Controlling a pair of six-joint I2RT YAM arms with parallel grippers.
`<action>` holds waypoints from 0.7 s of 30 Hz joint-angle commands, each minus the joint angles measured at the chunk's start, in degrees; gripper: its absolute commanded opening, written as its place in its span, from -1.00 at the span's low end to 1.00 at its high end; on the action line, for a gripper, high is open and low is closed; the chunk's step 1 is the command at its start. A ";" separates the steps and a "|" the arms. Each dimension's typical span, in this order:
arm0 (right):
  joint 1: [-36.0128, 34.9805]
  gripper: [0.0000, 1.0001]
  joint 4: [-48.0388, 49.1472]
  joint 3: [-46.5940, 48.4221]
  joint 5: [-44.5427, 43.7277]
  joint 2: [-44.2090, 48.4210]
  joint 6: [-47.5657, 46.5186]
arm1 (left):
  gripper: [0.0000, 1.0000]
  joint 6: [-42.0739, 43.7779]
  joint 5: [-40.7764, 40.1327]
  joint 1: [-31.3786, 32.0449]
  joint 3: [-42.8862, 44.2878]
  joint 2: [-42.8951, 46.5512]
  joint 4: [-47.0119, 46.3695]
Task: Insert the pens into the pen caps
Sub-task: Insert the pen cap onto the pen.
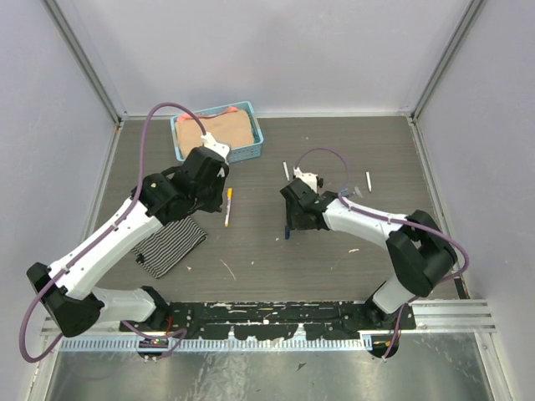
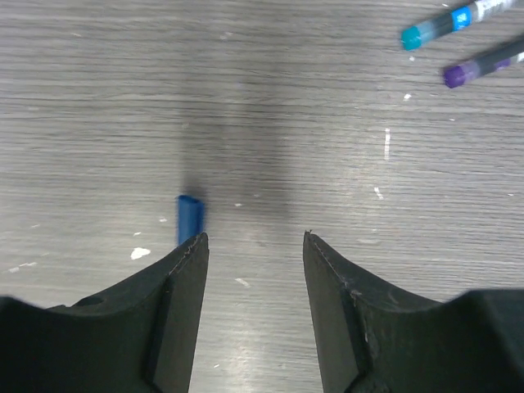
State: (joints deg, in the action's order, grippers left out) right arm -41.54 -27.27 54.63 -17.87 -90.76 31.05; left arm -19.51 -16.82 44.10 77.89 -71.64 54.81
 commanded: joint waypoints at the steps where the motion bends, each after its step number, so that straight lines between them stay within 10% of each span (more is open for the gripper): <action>1: -1.31 0.11 2.51 0.21 3.91 3.21 4.99 | -1.00 1.63 0.94 -0.34 2.02 -0.67 0.23; 21: -3.35 -0.08 -0.04 6.69 2.73 -7.44 7.45 | -1.00 0.80 2.58 -0.65 -0.05 1.23 -0.10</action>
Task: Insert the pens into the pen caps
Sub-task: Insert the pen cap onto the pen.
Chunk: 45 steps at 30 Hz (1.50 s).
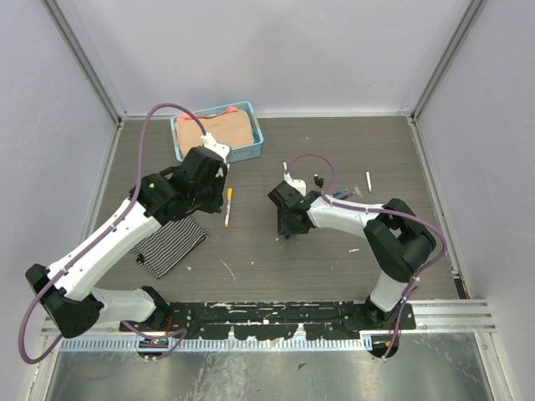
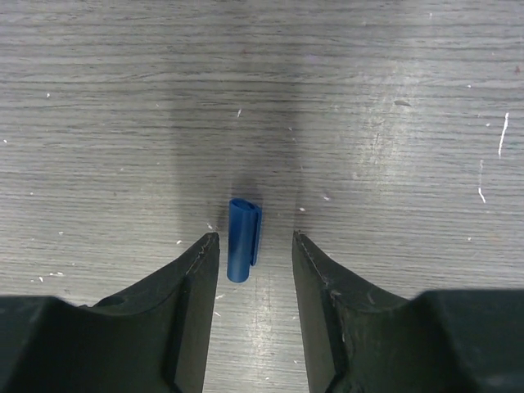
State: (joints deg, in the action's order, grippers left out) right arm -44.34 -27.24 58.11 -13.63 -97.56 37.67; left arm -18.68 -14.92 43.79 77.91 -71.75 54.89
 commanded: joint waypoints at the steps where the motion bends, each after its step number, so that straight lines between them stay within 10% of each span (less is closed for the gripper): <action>1: -0.58 -0.09 -0.27 3.48 -1.72 -1.00 0.83 | -1.00 -0.11 0.76 -0.35 -0.09 1.34 -0.26; 45: 0.16 -0.67 -4.73 3.37 -0.36 -4.96 -0.88 | -0.99 1.34 4.95 -4.37 -2.42 3.06 -2.19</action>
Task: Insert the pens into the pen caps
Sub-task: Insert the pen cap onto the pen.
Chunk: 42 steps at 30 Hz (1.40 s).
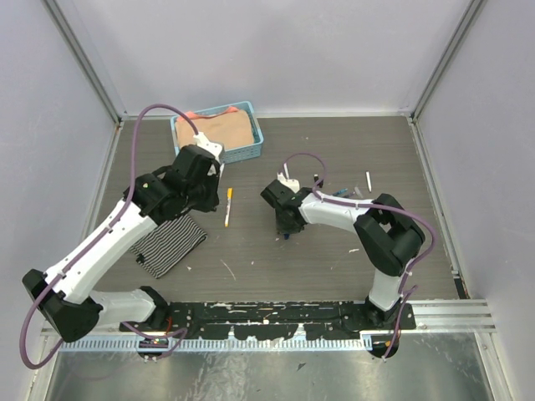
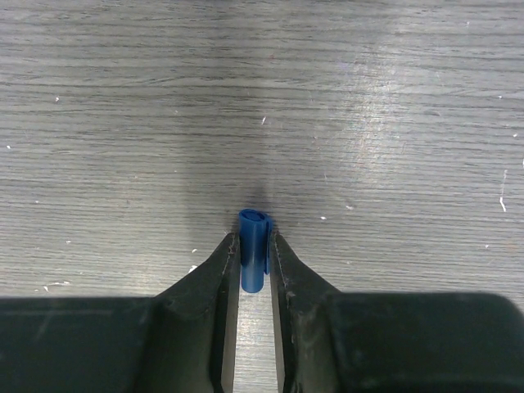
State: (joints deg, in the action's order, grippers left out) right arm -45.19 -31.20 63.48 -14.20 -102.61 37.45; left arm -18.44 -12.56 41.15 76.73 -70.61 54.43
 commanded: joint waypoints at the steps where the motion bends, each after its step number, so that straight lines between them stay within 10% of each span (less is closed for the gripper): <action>1: 1.29 -0.68 0.11 -2.52 0.45 0.96 -0.85 | -1.00 1.32 2.66 -1.86 -1.47 2.03 -1.96; 21: 16.81 -0.67 25.08 -23.71 17.65 36.55 0.77 | -1.00 -1.00 9.64 0.09 -8.80 1.79 -14.17; 42: 17.22 -0.67 33.84 -23.28 7.52 64.70 9.75 | -1.00 -3.29 5.11 20.01 -14.80 5.92 -38.74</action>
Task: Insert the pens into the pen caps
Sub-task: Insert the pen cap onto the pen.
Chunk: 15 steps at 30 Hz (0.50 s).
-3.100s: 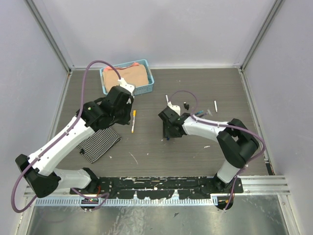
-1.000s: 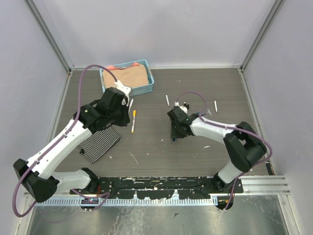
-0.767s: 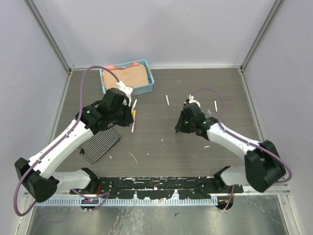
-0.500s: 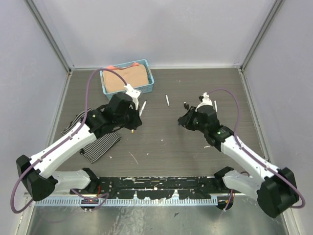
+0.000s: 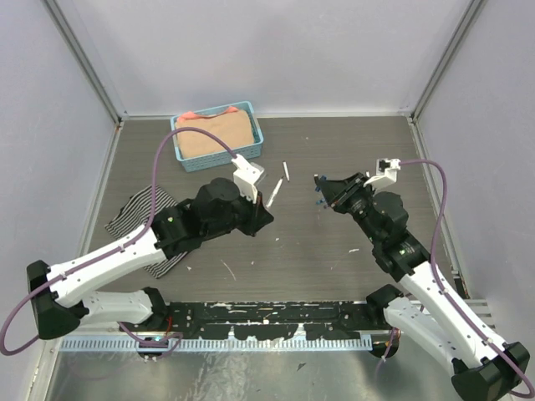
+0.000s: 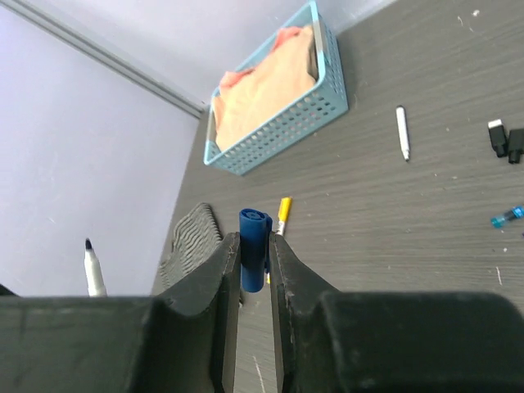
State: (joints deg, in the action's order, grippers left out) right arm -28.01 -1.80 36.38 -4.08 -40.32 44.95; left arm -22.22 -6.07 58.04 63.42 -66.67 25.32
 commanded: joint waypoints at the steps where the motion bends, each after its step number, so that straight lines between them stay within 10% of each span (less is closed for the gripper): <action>1: 0.06 -0.67 4.88 4.12 -2.56 2.97 2.52 | -1.00 0.77 -1.48 3.99 -1.80 2.12 -10.92; 15: 0.06 -0.65 6.24 8.47 -0.96 7.09 2.49 | -1.00 3.64 3.38 9.24 0.59 -3.23 -18.40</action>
State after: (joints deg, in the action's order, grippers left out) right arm -28.01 0.86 41.93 -5.37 -34.48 46.94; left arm -20.08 -4.38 66.30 61.73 -68.14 10.90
